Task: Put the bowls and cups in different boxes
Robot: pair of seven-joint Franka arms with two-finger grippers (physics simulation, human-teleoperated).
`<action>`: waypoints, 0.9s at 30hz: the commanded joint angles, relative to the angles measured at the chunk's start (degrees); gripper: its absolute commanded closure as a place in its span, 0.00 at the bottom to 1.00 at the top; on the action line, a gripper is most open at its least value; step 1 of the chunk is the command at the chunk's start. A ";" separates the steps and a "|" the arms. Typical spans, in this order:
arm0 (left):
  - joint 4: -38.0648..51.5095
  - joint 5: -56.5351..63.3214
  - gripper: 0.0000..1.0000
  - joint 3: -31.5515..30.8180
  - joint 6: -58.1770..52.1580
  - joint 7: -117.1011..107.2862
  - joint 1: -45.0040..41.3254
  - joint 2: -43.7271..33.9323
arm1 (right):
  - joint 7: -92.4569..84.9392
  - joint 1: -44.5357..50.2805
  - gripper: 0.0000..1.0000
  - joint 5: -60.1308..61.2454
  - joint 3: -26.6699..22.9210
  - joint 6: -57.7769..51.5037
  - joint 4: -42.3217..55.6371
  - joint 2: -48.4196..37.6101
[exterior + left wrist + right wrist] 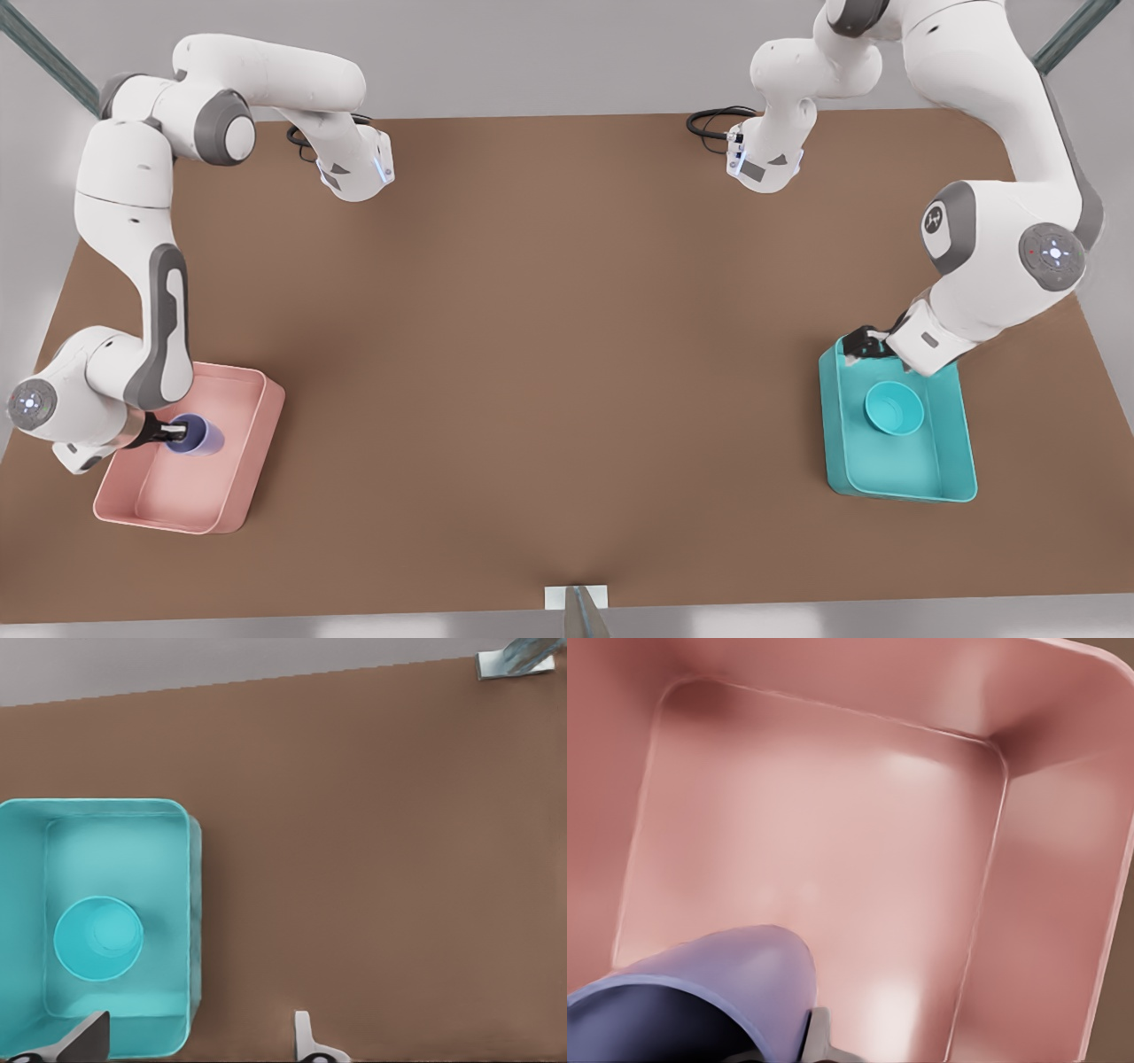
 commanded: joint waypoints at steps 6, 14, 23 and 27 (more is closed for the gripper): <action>1.27 4.26 0.00 -2.04 -10.94 -3.58 -0.45 -0.90 | -12.98 -0.44 0.00 0.04 0.10 2.29 -0.51 0.54; 1.45 4.26 0.00 -2.39 -13.31 -3.58 -0.36 -1.95 | -10.46 0.09 0.00 1.71 2.21 -25.03 -0.25 -19.05; 1.54 4.35 0.00 -2.56 -13.31 -3.58 -0.36 -1.95 | 31.23 7.30 0.00 -0.84 3.79 -48.69 5.03 -31.10; 1.54 4.44 0.00 -2.56 -13.31 -3.58 -0.36 -1.95 | 30.96 5.80 0.00 -1.28 3.97 -42.46 -0.68 -33.30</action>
